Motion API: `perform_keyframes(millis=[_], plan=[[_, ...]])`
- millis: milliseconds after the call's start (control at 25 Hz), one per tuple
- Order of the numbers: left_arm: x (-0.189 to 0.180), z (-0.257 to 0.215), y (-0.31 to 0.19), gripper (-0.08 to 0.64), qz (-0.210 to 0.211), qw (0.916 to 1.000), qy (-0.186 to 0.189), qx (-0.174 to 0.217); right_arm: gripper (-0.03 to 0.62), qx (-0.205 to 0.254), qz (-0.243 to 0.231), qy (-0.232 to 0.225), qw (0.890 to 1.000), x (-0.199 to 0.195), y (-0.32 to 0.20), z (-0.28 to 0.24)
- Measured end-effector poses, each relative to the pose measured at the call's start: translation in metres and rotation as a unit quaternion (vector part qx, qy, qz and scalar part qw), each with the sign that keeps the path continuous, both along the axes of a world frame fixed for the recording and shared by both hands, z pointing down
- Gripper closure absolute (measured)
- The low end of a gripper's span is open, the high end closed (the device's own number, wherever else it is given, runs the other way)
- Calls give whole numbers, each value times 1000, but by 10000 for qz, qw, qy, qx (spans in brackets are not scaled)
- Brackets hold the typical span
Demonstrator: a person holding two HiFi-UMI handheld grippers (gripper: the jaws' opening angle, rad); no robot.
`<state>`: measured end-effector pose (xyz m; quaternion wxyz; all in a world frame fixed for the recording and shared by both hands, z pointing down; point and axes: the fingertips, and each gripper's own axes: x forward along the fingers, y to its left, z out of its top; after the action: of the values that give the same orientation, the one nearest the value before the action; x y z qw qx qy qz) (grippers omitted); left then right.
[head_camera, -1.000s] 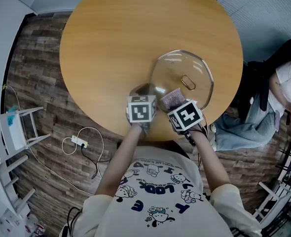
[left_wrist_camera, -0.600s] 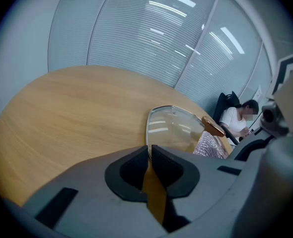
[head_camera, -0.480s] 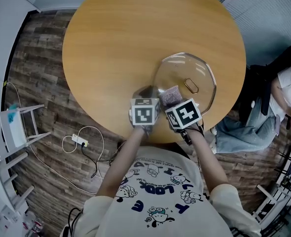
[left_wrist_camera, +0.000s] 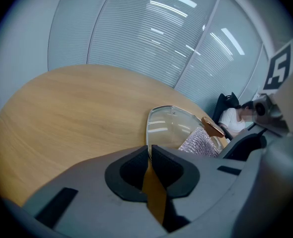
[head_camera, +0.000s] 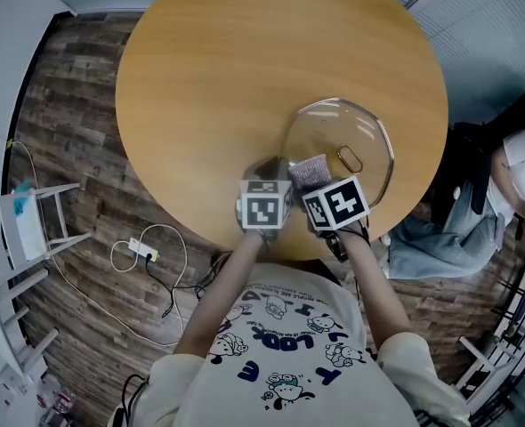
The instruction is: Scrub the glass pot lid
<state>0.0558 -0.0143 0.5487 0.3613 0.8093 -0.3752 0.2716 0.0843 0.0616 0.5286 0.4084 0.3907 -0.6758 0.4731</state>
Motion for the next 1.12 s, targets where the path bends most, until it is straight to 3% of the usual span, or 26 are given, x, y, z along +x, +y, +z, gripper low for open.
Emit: perform_keyframes(millis=[320,1120], plan=[[-1,2,2,526,-13,10000,21,21,548,35,95,-88,9999,-3,-9,1],[-1,-2,-1,526,22,10000,10,76,548,109,-327,67,9994,-7,-50,-1]])
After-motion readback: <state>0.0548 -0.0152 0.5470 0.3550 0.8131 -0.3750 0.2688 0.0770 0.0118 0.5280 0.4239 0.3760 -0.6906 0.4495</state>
